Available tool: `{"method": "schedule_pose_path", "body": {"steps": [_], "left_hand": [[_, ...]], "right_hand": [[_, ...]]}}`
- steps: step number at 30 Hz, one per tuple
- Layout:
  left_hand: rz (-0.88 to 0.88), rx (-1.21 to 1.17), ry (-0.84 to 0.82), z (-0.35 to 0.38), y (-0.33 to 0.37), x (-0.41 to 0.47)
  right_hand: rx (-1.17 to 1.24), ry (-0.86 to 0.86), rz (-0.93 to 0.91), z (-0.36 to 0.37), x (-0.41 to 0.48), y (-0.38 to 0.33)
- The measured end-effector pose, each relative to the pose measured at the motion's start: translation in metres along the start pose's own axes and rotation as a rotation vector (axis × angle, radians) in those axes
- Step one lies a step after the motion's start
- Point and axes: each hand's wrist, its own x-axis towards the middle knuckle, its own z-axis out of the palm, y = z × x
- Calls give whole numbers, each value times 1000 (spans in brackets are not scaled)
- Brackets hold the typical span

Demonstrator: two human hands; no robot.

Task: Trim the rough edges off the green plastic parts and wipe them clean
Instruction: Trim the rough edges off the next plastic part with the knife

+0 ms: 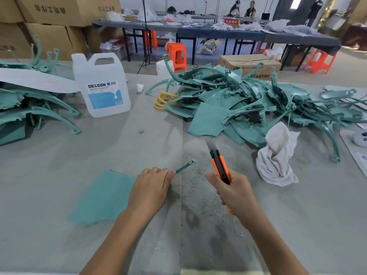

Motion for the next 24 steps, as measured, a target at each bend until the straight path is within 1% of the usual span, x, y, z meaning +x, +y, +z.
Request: {"method": "schedule_pose_path", "body": {"steps": [3, 6, 8, 11, 15, 19, 22, 24], "left_hand": [[-13, 45, 4, 3, 1, 0], [-5, 85, 23, 4, 3, -2], [-12, 111, 28, 4, 5, -3], [-35, 111, 57, 6, 9, -6], [-33, 132, 105, 7, 12, -9], [28, 125, 223, -8, 16, -2], [33, 226, 171, -22, 21, -1], [28, 251, 164, -31, 23, 1]], "right_hand": [[-186, 16, -37, 4, -6, 0], [-422, 4, -93, 5, -13, 0], [-516, 5, -121, 4, -18, 0], [-519, 1, -123, 0, -22, -3], [-442, 21, -87, -10, -17, -7], [-428, 23, -78, -11, -16, -9], [-399, 12, -75, -7, -20, -9], [-380, 19, -68, -7, -22, -10]]}}
